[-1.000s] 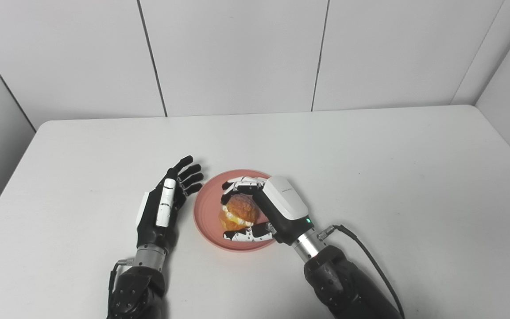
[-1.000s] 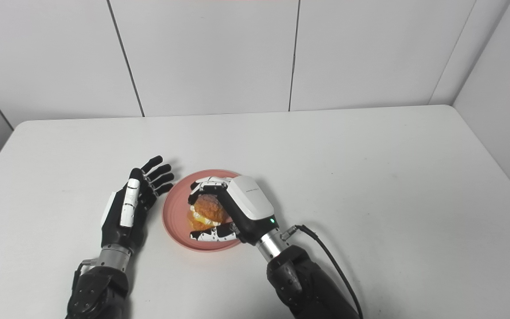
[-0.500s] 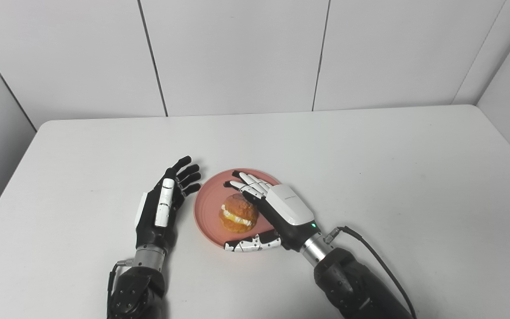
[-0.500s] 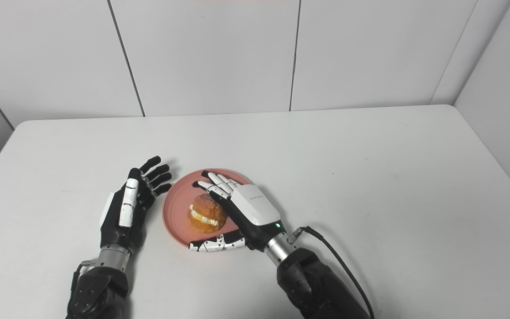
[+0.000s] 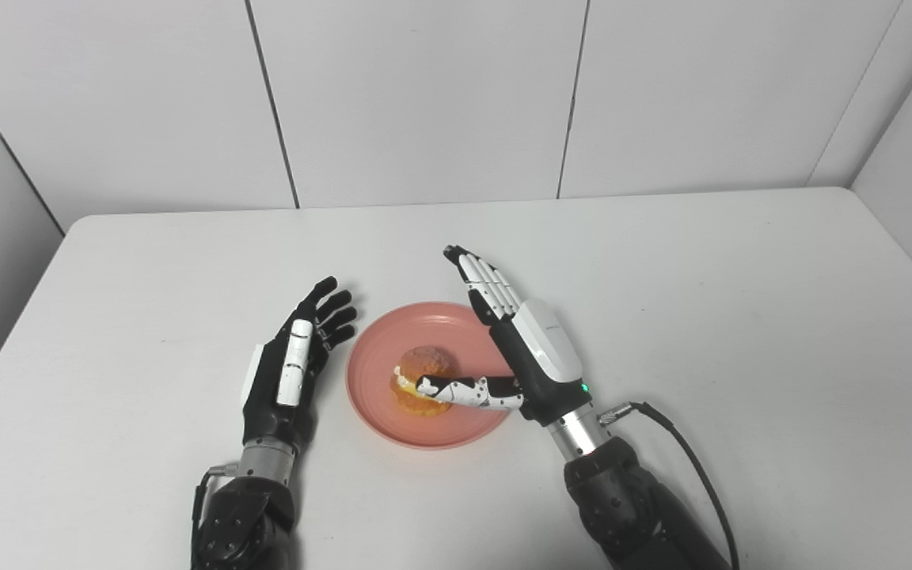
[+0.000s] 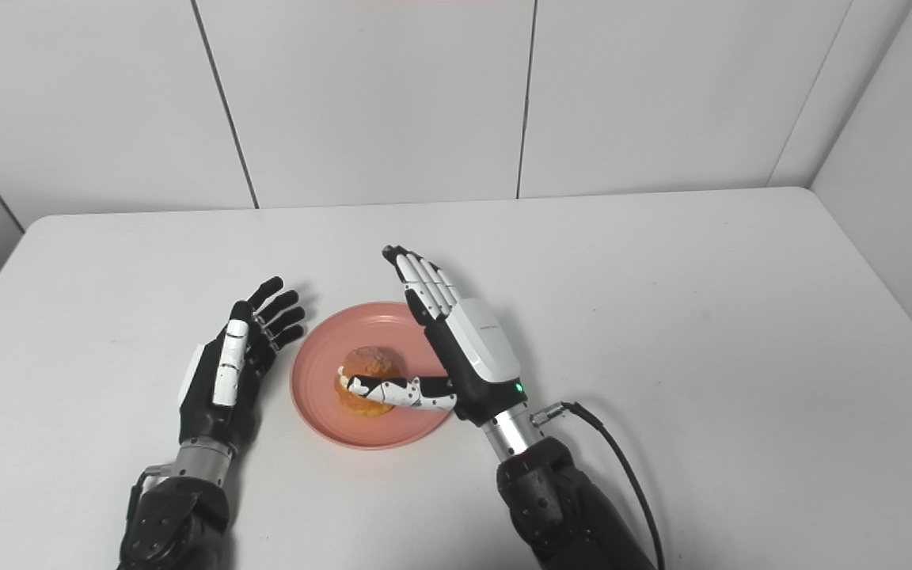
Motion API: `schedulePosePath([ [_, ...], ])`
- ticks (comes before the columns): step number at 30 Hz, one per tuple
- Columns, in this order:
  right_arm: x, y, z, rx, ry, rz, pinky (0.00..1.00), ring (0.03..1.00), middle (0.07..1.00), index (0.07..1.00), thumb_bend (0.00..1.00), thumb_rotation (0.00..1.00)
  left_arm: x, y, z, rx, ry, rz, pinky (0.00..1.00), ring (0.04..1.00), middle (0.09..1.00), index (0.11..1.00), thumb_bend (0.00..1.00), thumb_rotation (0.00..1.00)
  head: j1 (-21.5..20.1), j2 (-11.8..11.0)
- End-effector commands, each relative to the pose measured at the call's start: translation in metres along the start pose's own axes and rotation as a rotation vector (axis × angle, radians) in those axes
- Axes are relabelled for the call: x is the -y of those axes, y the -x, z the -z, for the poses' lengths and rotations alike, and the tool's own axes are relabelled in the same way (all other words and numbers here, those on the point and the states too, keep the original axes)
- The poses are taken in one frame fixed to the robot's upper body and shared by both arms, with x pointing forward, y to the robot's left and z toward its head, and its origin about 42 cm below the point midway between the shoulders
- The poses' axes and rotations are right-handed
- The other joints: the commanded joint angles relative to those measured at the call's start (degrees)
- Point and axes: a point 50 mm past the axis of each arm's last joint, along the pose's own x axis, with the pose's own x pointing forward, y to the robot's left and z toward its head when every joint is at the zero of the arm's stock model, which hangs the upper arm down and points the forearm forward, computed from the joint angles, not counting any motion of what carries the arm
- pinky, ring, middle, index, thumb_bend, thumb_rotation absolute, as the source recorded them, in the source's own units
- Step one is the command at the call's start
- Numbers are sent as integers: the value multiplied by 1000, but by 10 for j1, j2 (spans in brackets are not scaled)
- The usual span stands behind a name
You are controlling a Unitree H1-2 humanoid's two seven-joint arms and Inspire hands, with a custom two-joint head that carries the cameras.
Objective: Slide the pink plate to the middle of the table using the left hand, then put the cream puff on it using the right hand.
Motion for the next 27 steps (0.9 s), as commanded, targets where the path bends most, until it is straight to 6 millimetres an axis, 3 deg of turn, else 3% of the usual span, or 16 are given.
schedulePosePath([
  [1, -2, -4, -5, 36, -58, 67, 996, 1000, 1000, 1000, 616, 917, -2, 11, 8, -19, -1, 6, 857, 863, 872, 853, 646, 888, 0, 0],
  [5, -4, -2, -2, -29, -153, 96, 913, 1000, 1000, 1000, 669, 925, -2, 11, 8, -19, 6, 24, 885, 897, 907, 885, 652, 902, 1, 1],
  [10, -6, 1, 1, -87, -244, 125, 865, 997, 1000, 1000, 655, 874, -1, 10, 8, -17, 3, 24, 892, 909, 919, 892, 639, 899, 1, 1],
  [15, -5, 3, 0, -165, -339, 158, 958, 1000, 1000, 1000, 607, 894, 1, 10, 8, -19, -9, 15, 884, 903, 914, 888, 625, 886, 3, 4],
  [23, -3, 11, -5, -289, -431, 173, 981, 959, 1000, 1000, 628, 979, 4, 10, 7, -17, -16, 19, 893, 906, 910, 879, 633, 864, 5, 5],
  [27, 0, 15, -6, -317, -481, 198, 971, 952, 1000, 1000, 628, 976, 5, 11, 7, -25, -37, 32, 920, 917, 921, 895, 631, 877, 5, 6],
])
